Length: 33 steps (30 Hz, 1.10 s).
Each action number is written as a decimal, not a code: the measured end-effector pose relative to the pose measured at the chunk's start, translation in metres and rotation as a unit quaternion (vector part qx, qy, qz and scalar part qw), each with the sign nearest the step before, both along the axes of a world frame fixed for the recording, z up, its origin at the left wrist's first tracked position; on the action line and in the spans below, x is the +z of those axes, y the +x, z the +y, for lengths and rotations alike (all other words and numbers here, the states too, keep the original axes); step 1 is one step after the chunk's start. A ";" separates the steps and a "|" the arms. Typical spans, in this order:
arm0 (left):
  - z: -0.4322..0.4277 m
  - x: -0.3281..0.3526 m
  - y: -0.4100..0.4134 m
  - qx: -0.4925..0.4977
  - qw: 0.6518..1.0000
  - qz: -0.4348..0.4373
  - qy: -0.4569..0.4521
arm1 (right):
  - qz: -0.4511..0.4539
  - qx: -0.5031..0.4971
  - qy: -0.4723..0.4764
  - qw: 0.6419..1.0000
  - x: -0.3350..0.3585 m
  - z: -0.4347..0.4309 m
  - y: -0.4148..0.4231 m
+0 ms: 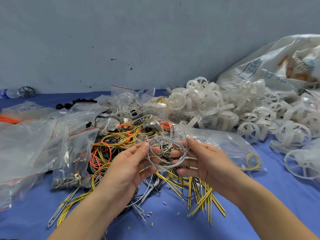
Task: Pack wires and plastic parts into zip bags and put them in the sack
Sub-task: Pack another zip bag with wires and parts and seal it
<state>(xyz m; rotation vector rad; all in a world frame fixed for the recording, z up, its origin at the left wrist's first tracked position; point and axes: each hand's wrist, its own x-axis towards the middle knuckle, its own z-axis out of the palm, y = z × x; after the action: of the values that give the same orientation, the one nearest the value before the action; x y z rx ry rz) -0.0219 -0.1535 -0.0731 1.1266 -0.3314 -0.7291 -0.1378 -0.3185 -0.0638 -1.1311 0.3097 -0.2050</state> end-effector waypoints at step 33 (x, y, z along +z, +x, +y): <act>-0.003 -0.003 -0.007 -0.002 0.963 -0.247 0.112 | -0.001 -0.042 0.037 0.998 -0.007 -0.001 0.005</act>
<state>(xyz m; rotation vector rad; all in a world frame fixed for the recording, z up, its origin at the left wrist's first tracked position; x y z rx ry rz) -0.0291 -0.1562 -0.0764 1.5222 -0.6847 -0.4866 -0.1332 -0.3198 -0.0710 -1.0444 0.3603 -0.2678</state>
